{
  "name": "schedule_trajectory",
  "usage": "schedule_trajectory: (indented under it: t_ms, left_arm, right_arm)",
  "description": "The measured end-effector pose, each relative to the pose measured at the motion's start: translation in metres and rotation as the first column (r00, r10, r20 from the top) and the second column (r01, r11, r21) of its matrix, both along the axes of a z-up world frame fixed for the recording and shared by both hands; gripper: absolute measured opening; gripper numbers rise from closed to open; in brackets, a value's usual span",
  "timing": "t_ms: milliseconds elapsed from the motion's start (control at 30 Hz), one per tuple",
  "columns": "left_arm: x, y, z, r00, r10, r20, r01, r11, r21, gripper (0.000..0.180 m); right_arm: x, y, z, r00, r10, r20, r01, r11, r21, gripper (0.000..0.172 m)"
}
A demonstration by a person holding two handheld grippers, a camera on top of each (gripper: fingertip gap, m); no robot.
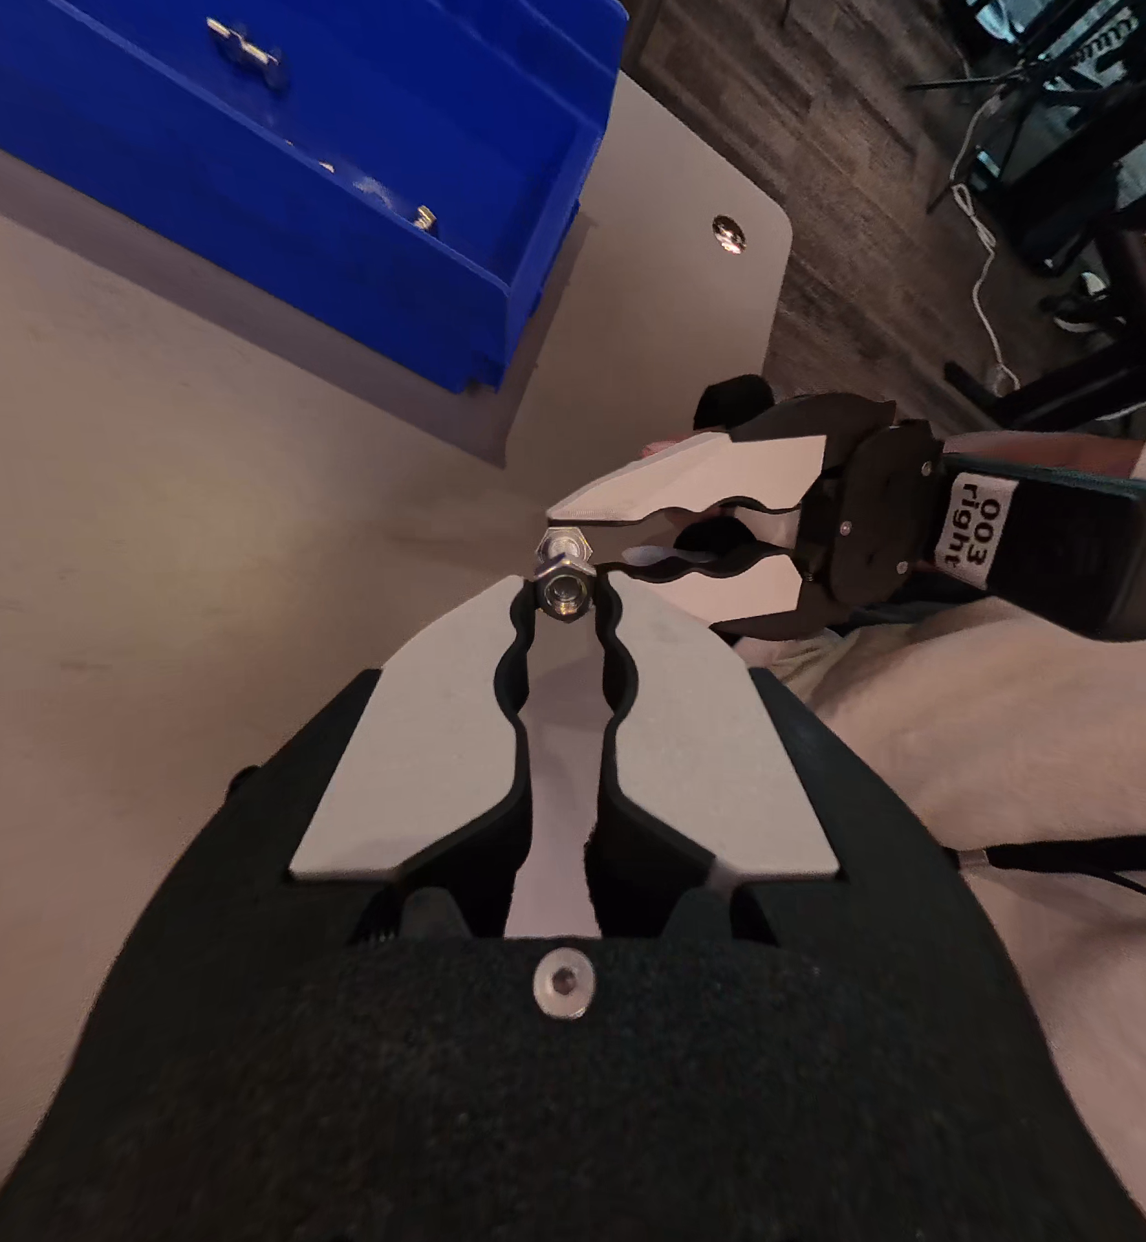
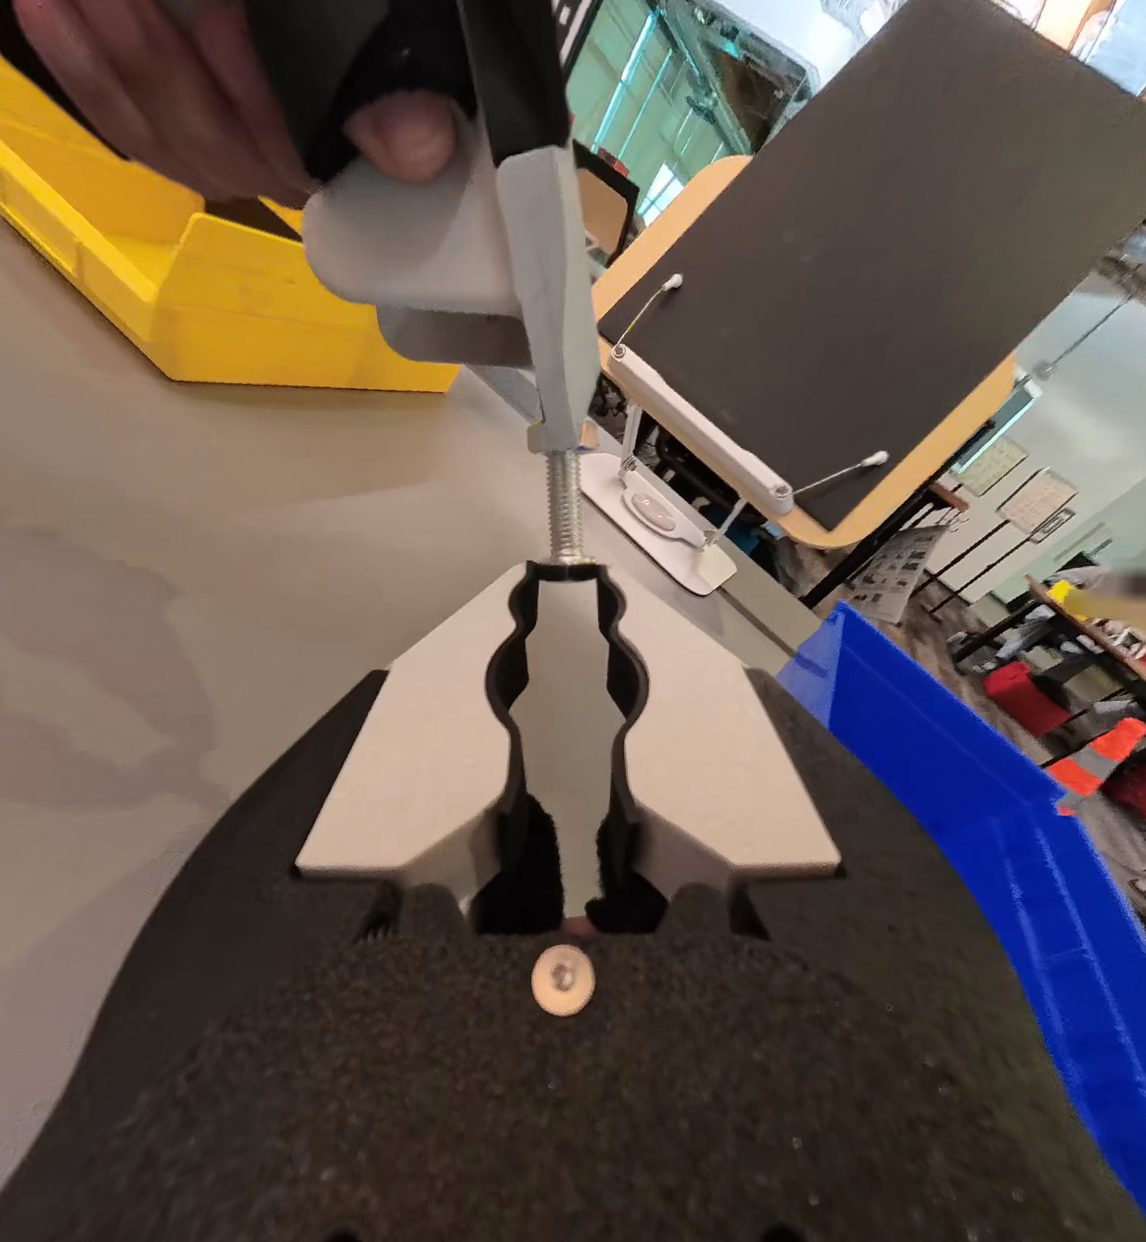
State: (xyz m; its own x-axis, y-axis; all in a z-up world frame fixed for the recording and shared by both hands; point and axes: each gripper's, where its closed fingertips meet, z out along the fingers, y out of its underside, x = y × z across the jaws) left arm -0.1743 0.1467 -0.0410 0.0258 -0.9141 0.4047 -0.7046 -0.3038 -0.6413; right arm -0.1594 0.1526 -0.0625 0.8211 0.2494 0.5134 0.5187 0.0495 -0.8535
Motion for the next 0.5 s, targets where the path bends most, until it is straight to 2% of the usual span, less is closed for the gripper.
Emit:
schedule_trajectory:
  t_ms: [100,300,500]
  left_arm:
    - [0.000,0.001,0.002,1.000,-0.017,-0.007,0.017,0.998,-0.054,0.017]
    - [0.000,0.001,0.001,1.000,-0.017,0.021,0.021,0.981,-0.195,0.017]
    - [-0.006,0.001,-0.008,0.991,-0.135,0.007,0.135,0.986,-0.094,0.017]
  right_arm:
    - [0.002,0.000,0.004,0.997,-0.026,0.077,0.023,0.999,0.043,0.017]
    - [0.002,-0.001,0.003,0.996,-0.018,0.090,0.015,0.999,0.037,0.017]
    - [-0.005,-0.002,-0.006,0.998,0.067,-0.005,-0.067,0.997,-0.048,0.017]
